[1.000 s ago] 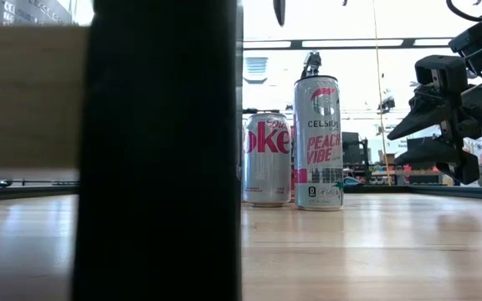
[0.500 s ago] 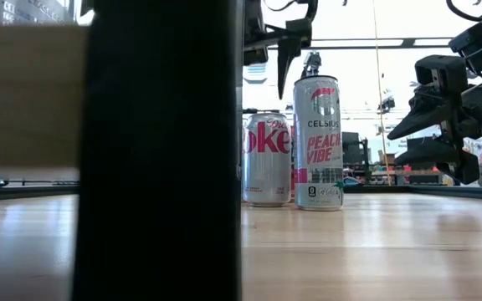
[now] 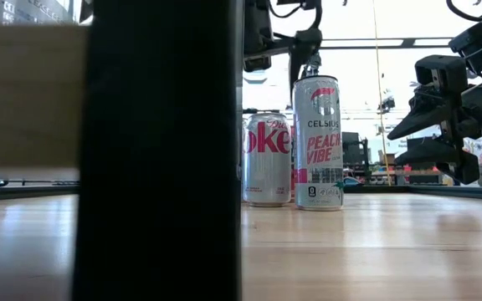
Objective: Place canned beverage on shelf
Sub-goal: Put the red silver soda can on the shelf aligned with the other red silver soda can
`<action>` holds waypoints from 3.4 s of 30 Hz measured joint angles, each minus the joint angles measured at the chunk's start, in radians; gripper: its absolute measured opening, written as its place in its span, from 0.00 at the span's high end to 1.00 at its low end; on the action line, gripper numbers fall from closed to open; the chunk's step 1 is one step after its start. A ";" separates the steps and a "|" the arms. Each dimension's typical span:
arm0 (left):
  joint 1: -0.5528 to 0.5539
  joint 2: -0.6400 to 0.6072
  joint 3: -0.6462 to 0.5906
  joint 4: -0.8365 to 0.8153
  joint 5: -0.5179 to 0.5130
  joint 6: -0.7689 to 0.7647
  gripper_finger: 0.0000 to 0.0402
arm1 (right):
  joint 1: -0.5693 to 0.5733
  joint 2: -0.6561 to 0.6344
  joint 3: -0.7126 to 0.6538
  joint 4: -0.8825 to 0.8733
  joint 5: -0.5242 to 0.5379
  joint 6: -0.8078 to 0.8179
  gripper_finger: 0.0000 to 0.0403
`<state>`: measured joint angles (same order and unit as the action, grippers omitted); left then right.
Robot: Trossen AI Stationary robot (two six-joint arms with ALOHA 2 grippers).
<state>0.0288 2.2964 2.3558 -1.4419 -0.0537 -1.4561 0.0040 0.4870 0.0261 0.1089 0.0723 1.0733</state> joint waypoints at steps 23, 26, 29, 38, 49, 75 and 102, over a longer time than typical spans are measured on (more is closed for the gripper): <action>0.009 0.091 -0.002 -0.006 -0.015 -0.107 0.05 | 0.000 0.000 0.000 0.000 0.000 0.000 0.55; 0.008 0.091 -0.002 -0.005 -0.014 -0.114 0.06 | 0.000 0.000 0.000 0.000 0.000 0.000 0.55; 0.008 0.091 -0.002 -0.008 -0.013 -0.118 0.11 | 0.000 0.000 0.000 0.000 0.000 0.000 0.55; 0.007 0.090 -0.002 -0.025 -0.012 -0.109 0.30 | 0.000 0.000 0.000 0.000 0.000 0.000 0.55; -0.019 0.013 -0.002 -0.132 0.068 -0.036 0.30 | 0.000 0.000 0.000 0.000 0.000 0.000 0.55; -0.485 -0.697 -0.679 -0.129 0.013 -0.794 0.30 | 0.000 0.000 0.000 0.000 0.000 0.000 0.55; -1.058 -0.922 -1.019 -0.052 0.054 -1.314 0.27 | 0.000 0.000 0.000 0.000 0.000 0.000 0.55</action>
<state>-1.0291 1.3739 1.3365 -1.4936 0.0002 -2.7701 0.0040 0.4869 0.0261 0.1090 0.0723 1.0736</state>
